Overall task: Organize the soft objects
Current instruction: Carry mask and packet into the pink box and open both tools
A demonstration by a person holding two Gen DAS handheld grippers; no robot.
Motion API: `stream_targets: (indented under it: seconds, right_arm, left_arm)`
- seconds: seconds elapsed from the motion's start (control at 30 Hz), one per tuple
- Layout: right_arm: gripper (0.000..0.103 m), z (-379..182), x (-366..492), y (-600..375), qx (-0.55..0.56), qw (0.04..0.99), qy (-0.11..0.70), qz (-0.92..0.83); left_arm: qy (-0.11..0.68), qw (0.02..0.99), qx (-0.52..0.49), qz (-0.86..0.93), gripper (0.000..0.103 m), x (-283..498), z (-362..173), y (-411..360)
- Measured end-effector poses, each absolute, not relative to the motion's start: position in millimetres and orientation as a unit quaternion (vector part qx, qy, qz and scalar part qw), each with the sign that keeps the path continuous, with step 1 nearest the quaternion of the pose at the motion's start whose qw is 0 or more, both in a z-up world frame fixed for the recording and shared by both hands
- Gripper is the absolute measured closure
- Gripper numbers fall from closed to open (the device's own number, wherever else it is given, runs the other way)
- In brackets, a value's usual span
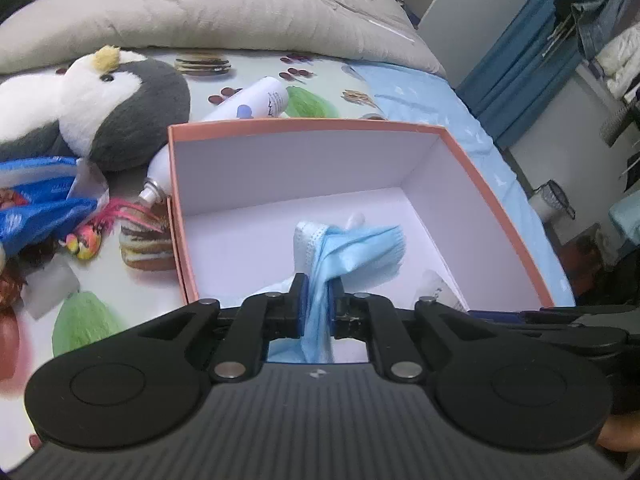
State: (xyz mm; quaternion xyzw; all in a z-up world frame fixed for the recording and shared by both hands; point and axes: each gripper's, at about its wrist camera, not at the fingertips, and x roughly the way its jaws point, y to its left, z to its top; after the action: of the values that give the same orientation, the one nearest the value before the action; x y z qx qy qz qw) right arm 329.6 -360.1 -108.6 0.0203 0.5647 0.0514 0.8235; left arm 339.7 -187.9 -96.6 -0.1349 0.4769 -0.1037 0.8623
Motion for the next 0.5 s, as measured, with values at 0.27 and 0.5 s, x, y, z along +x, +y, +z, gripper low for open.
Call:
stream_targets:
  seconds: [0.27, 0.5]
  right_arm:
    - [0.055, -102, 322, -355, 0.017, 0.825, 0.563, 0.048]
    - [0.055, -71, 289, -346, 0.020, 0.843, 0.536, 0.045]
  left_arm:
    - [0.467, 0.867, -0.133, -0.113, 0.069, 331, -83, -182]
    - [0.440, 0.881, -0.125, -0.120, 0.069, 294, -47, -161]
